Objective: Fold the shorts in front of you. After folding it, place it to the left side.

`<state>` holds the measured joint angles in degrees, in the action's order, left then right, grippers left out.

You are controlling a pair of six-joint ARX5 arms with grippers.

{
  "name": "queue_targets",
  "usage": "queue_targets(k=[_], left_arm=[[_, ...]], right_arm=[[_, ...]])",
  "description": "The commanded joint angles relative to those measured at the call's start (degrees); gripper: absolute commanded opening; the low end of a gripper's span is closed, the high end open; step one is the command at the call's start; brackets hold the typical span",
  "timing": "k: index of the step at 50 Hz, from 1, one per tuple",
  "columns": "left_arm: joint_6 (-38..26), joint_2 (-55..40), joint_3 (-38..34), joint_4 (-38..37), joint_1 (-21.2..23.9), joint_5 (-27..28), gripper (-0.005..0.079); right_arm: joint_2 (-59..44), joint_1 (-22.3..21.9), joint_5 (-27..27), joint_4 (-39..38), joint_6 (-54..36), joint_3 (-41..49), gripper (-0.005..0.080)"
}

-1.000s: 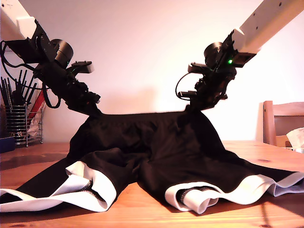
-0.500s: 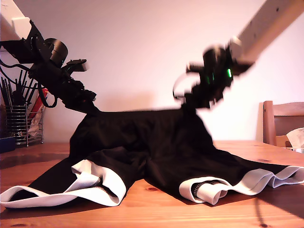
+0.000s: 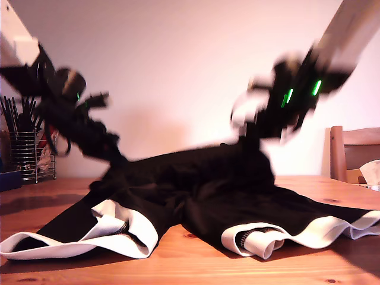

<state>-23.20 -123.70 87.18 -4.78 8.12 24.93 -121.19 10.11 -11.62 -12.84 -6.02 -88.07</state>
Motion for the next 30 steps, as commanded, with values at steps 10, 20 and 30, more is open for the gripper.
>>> queue_targets(k=[10, 20, 30], left_arm=[[0.42, 12.66, -10.32, 3.08, -1.05, -3.58, -0.0023], [1.88, 20.31, -17.09, 3.58, -0.9, -4.68, -0.0023], [2.82, 27.04, -25.42, 3.69, -0.35, -6.12, -0.0023]], right_arm=[[8.48, -4.28, 0.09, -1.14, -0.48, 10.43, -0.0013], [16.7, -4.28, 0.11, -2.34, -1.29, 19.93, -0.0013], [25.9, -4.31, 0.15, -3.3, -1.22, 30.64, -0.0013]])
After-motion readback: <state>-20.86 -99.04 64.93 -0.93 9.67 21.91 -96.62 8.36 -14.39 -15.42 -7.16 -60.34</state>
